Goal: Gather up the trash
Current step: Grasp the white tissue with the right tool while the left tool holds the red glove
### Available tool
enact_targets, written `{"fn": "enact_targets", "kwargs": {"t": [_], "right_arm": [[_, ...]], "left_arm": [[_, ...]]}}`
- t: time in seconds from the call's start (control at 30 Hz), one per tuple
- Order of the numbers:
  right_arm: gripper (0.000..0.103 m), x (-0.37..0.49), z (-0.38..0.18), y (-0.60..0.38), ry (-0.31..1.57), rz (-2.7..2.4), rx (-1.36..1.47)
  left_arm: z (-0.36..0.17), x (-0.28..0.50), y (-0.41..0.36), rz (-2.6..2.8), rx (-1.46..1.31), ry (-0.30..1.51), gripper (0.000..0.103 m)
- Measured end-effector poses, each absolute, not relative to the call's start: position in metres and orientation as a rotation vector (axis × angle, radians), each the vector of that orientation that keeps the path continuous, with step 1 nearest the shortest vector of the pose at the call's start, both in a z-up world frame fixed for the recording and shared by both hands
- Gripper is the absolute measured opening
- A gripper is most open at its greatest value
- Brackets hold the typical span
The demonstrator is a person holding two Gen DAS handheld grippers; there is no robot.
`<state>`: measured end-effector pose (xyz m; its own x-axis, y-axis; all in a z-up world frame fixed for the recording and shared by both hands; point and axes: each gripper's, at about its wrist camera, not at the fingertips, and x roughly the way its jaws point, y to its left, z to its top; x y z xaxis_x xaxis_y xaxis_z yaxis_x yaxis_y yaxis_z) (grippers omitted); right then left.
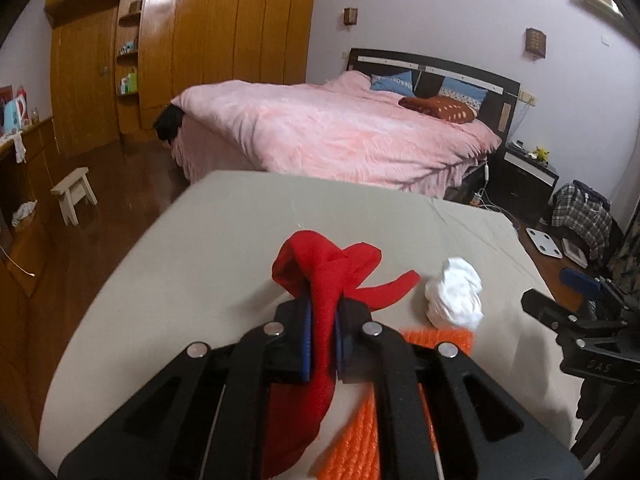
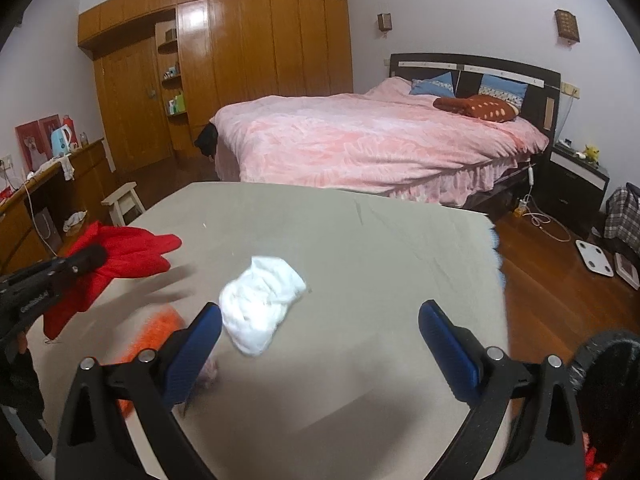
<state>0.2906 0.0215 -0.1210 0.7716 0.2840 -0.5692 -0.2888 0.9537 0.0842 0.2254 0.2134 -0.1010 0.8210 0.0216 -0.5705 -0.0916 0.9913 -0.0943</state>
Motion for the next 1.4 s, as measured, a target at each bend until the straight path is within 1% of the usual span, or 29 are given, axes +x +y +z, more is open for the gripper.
{"fn": "enact_targets", "kwargs": {"t": [0.37,0.47,0.57,0.6,0.67,0.77,1.03,1.4], "right_arm": [[0.095,0.325,-0.147,0.063,0.703,0.331,-0.012],[0.091,0.334,-0.154,0.071,0.748,0.333,-0.019],[0.073,0.34,-0.161,0.075,0.796,0.339,-0.035],[0.07,0.341,-0.163,0.077,0.809,0.346,-0.037],[0.05,0.341,-0.165,0.079,0.832,0.387,-0.027],[0.044,0.336,-0.16,0.078,0.821,0.406,-0.011],[0.043,0.319,-0.123,0.051,0.72,0.387,0.03],[0.044,0.281,-0.071,0.016,0.592,0.368,0.032]], "left_arm": [[-0.102,0.24,0.225,0.098,-0.106,0.589,0.008],[-0.102,0.24,0.23,0.105,-0.114,0.59,0.008],[-0.102,0.24,0.233,0.111,-0.116,0.59,0.008],[-0.101,0.241,0.232,0.112,-0.116,0.59,0.008],[-0.101,0.24,0.231,0.112,-0.113,0.591,0.008],[-0.099,0.239,0.229,0.105,-0.113,0.589,0.008],[-0.085,0.23,0.22,0.086,-0.099,0.562,0.008],[-0.054,0.211,0.178,0.024,-0.076,0.503,0.008]]}}
